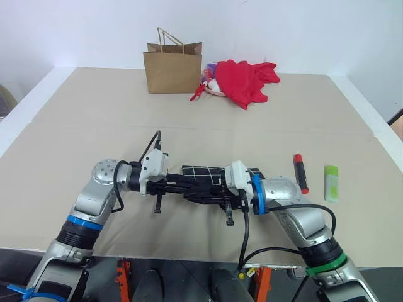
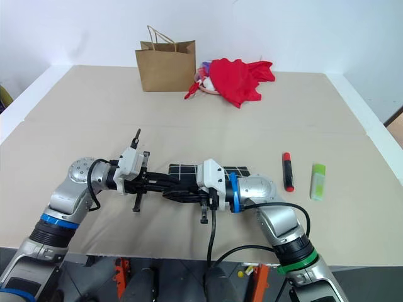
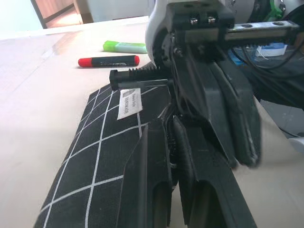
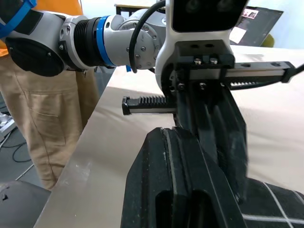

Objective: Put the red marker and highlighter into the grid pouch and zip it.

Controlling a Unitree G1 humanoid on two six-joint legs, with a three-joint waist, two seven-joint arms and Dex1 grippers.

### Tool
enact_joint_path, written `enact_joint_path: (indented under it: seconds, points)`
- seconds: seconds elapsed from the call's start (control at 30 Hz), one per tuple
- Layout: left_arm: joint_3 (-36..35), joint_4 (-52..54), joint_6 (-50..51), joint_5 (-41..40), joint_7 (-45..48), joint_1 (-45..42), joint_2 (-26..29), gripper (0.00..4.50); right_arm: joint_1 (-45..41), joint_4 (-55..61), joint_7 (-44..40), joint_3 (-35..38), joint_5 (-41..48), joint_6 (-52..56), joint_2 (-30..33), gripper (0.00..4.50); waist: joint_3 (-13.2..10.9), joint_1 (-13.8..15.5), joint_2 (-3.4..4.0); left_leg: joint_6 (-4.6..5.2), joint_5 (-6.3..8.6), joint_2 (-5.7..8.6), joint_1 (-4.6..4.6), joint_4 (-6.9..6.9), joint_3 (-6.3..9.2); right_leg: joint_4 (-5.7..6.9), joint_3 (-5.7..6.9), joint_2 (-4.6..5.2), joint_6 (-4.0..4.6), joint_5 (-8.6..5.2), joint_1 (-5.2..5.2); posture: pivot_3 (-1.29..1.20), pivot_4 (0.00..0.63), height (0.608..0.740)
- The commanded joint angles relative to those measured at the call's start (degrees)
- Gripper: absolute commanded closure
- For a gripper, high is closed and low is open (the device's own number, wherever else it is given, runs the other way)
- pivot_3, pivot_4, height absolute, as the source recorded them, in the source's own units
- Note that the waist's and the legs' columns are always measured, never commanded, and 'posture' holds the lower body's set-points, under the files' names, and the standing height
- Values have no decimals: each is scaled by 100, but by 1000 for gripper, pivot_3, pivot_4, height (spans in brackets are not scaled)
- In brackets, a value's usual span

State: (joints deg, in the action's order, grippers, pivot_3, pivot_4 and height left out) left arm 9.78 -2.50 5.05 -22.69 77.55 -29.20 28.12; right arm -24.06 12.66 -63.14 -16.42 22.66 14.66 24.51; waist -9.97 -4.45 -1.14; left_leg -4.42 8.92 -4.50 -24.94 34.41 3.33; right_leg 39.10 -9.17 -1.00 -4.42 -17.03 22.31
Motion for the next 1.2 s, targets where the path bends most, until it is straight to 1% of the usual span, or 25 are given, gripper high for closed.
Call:
enact_joint_path:
  seconds: [0.03, 0.1, 0.13, 0.17, 0.27, 0.3, 0.33, 0.43, 0.47, 0.53, 0.6, 0.67, 0.73, 0.8, 0.9, 1.0, 1.07, 1.2]
  points:
    - [91, 101, -150, 7, 62, -86, -97, 4500, -255, -1, 196, -26, -76, -57, -203, 4465, 0, -5, 1, 0, 0, 0, 0, 0, 0, 0, 0, 0, 1, 0, 0, 0, 150, 740]
    - [105, 86, -191, 35, 62, -71, -130, 4500, -292, 8, 233, 52, -23, -4, -242, 4465, 0, -1, 1, 0, 0, 0, 0, 0, 3, 1, 4, -1, 1, 1, 0, 0, 150, 740]
    - [107, 85, -199, 40, 63, -64, -140, 4500, -271, 131, 253, 190, 206, 274, -187, 4465, 0, -1, 1, -1, -1, 0, 0, 0, 4, 2, 4, 0, 1, 1, 0, 0, 150, 740]
    - [107, 88, -202, 41, 61, -58, -145, 4500, -245, 236, 270, 306, 348, 413, -139, 3837, 0, -1, 1, -2, -1, 0, -1, 0, 4, 2, 4, 0, 1, 1, 0, 0, 150, 740]
    - [95, 111, -212, 56, 52, -22, -142, 4500, -130, 645, 501, 833, 807, 844, 94, 2785, -1, 4, 2, -4, -2, 0, -6, 1, 6, 2, 4, 1, 1, 1, 0, 0, 150, 740]
    - [87, 123, -210, 61, 51, -7, -136, 4500, -76, 792, 650, 1078, 1017, 1066, 194, 2159, -1, 8, 2, -4, -2, 0, -6, 1, 7, 2, 6, 0, 1, 0, -1, 0, 150, 740]
    - [78, 140, -206, 64, 51, 11, -128, 4500, 5, 940, 786, 1326, 1216, 1270, 308, 1857, -1, 35, 3, -4, -2, 1, -7, 1, 8, 2, 6, 1, 0, 0, -1, 0, 150, 740]
    - [55, 192, -176, 40, 36, 61, -89, 4500, 302, 1091, 1323, 2400, 1817, 1897, 717, 356, -2, 61, 2, -5, -3, 5, -12, 2, 9, -1, 9, 6, -1, 0, -2, 0, 150, 740]
    - [47, 209, -168, 32, 31, 78, -77, 4500, 411, 1035, 1464, 2739, 1894, 1961, 835, 106, -2, 64, 2, -5, -3, 5, -11, 1, 9, -1, 9, 6, 1, -1, -2, 0, 150, 740]
    - [34, 237, -150, 20, 9, 112, -60, 4500, 651, 766, 1750, 3319, 1781, 1935, 1071, 106, -2, 65, 2, -4, -2, 5, -11, -1, 11, 0, 10, 5, 4, -3, 0, 0, 150, 740]
    - [29, 262, -142, 12, -13, 142, -45, 4500, 876, 398, 1899, 3658, 1466, 1748, 1300, 106, -2, 64, 2, -4, -2, 5, -10, -1, 10, 0, 10, 5, 3, -4, 1, 0, 150, 740]
    - [14, 292, -121, -2, -45, 167, -36, 4500, 1078, 25, 2102, 3832, 1071, 1535, 1490, 106, -1, 53, 3, -3, -2, 5, -10, 0, 9, 0, 9, 5, 2, -4, 0, 0, 150, 740]
    - [-7, 318, -104, -17, -77, 186, -31, 4500, 1201, -279, 2503, 3984, 797, 1406, 1454, 106, -1, 37, 3, -3, -2, 5, -7, 0, 9, 0, 9, 5, 3, -4, -1, 0, 150, 740]
    - [-29, 333, -100, -31, -102, 198, -24, 4500, 1329, -375, 2774, 4001, 672, 1357, 1324, 106, -1, 11, 8, -2, -3, 5, -5, 0, 8, 1, 8, 5, 3, -2, 0, 0, 150, 740]
    - [-64, 346, -108, -58, -137, 194, -19, 4500, 1576, -308, 3092, 3825, 464, 1343, 1063, 106, 2, 0, 16, -1, -4, 5, -5, 0, 9, 1, 8, 4, 3, -2, -1, 0, 150, 740]
    - [-105, 360, -113, -91, -190, 162, -40, 4500, 1648, -404, 3433, 3804, 276, 1287, 846, 106, 2, 1, 21, -1, -4, 7, -6, 0, 8, 1, 7, 5, 2, -2, -1, 0, 150, 740]
    - [-146, 384, -70, -176, -219, 125, -63, 4500, 1648, -557, 3622, 3819, 114, 1157, 769, 106, 2, 4, 22, -1, -4, 8, -7, 0, 8, 1, 6, 6, 1, -2, -1, 0, 150, 740]
    - [-290, 595, 393, -595, -360, 110, -88, 4500, 1702, -843, 3975, 3801, -66, 1202, 612, 106, 2, 5, 22, -2, -4, 10, -7, 1, 8, 1, 6, 8, -1, -2, -2, 0, 150, 740]
